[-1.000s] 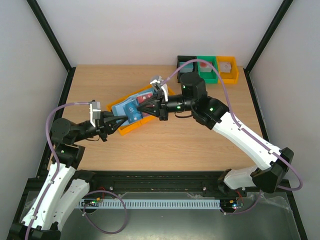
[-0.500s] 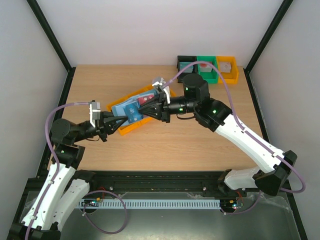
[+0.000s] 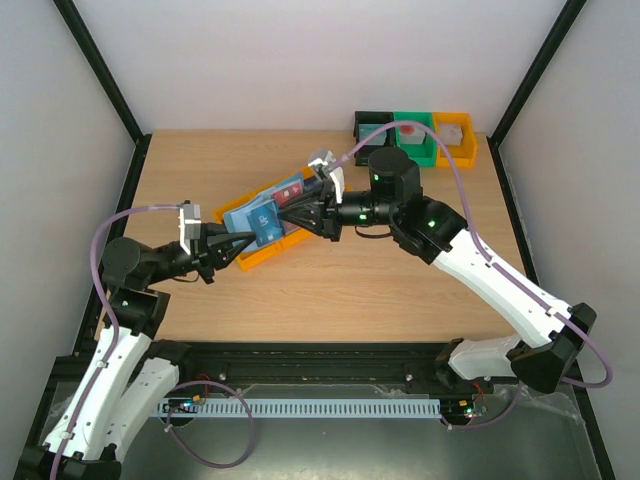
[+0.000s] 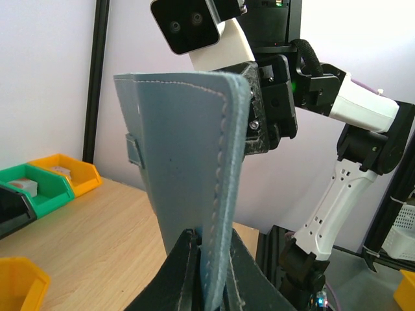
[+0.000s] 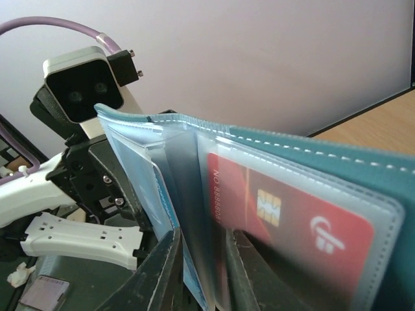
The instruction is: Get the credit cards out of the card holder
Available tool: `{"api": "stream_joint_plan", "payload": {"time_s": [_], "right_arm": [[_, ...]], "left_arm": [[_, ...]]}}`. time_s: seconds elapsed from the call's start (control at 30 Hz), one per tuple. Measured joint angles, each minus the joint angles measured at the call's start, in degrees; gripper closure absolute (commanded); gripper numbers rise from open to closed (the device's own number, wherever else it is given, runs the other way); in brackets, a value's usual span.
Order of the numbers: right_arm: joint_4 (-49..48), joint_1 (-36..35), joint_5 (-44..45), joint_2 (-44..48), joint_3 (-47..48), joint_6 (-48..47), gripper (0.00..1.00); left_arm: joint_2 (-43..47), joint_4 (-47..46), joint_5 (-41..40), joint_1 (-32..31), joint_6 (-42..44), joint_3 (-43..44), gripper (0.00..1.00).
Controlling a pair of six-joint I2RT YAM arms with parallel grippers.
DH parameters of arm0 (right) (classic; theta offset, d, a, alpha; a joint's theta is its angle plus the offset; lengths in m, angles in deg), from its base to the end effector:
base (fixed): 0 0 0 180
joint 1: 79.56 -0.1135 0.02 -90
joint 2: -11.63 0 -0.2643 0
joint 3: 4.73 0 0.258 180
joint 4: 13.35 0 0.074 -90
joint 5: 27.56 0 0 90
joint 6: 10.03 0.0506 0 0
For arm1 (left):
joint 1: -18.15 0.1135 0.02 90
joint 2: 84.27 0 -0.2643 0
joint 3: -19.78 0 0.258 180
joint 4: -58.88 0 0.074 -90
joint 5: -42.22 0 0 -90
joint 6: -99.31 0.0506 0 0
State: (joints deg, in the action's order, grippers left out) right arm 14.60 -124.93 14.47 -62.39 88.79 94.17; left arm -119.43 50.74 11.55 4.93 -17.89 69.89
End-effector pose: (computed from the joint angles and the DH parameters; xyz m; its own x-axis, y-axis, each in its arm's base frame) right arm 0.1820 0.2379 0.4379 -0.3436 -0.1143 -0.9321 -0.9370 -0.0253 0.3485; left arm 0.1312 -0.0755 0.3714 -0.0658 -0.2240 -0.9724 0.9633 0.2397 -0.1205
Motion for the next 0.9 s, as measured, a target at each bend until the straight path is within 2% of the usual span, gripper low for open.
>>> {"api": "stream_joint_plan", "payload": {"time_s": [0.5, 0.67, 0.83, 0.9], "right_arm": [[-0.7, -1.09, -0.07, -1.92, 0.0, 0.39, 0.81], [-1.36, -1.55, -2.62, -2.69, 0.0, 0.46, 0.97], [-1.55, -1.16, -5.18, -2.51, 0.0, 0.26, 0.98], [-1.55, -1.07, -5.62, -2.23, 0.0, 0.2, 0.98]], "left_arm": [[-0.02, 0.04, -0.02, 0.0, 0.02, 0.0, 0.98], [-0.02, 0.07, 0.0, 0.0, 0.04, 0.0, 0.98], [0.09, 0.02, -0.07, 0.07, -0.04, 0.0, 0.98], [0.09, 0.0, -0.48, 0.07, -0.2, 0.0, 0.94]]}}
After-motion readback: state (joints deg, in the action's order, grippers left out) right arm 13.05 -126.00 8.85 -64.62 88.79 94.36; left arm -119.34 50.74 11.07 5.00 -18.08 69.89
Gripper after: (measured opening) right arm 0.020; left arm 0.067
